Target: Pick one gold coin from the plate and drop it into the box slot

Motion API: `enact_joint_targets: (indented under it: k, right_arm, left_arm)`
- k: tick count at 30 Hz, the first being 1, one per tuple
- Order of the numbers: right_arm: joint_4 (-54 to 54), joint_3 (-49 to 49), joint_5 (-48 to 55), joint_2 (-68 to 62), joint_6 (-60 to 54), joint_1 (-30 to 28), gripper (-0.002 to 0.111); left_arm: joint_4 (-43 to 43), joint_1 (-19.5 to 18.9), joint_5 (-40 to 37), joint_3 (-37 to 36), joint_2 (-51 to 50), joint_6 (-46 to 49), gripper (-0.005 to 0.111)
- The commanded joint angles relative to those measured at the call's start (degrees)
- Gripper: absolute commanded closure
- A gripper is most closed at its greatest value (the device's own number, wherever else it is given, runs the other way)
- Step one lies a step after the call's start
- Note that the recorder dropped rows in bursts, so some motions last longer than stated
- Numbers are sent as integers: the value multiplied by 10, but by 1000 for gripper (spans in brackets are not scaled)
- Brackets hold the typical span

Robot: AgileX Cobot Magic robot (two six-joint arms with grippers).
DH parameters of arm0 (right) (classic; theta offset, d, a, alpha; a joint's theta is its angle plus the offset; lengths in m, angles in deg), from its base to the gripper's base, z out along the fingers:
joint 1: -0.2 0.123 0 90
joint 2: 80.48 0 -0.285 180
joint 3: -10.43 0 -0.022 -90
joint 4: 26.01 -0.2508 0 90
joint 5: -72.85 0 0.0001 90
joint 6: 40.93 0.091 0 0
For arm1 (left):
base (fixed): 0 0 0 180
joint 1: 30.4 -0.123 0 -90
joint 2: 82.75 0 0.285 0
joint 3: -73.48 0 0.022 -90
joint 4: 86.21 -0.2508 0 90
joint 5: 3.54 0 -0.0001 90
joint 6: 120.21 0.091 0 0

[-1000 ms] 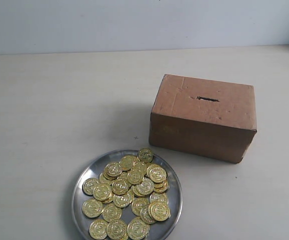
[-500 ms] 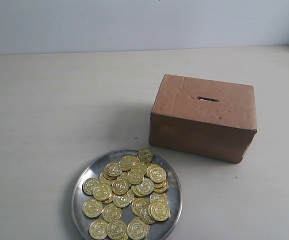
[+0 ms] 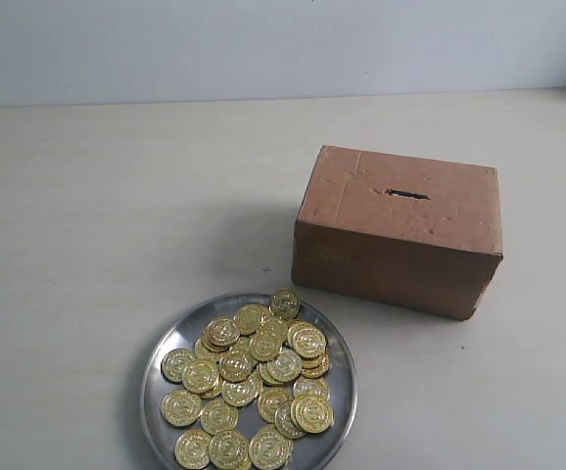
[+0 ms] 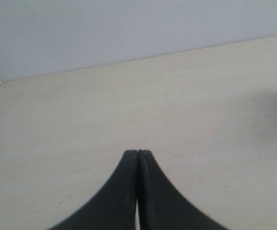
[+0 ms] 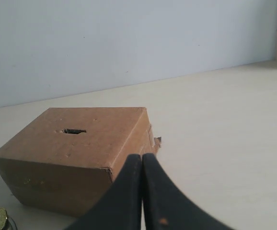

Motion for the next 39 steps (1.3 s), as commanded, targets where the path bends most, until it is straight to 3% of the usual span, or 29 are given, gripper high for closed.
enact_joint_targets:
  k: [1,5,12,39]
  right_arm:
    - [-1,3,-1,3,3,-3,108]
    - [-1,3,-1,3,3,-3,108]
    - [-1,3,-1,3,2,-3,108]
    - [-4,3,-4,3,2,-3,108]
  left_arm:
    - [-4,0,8,-2,2,-2,107]
    - [-4,0,7,-2,2,-2,107]
    - [-4,-48,5,-2,2,-2,107]
    - [-4,-26,2,-2,2,-2,107]
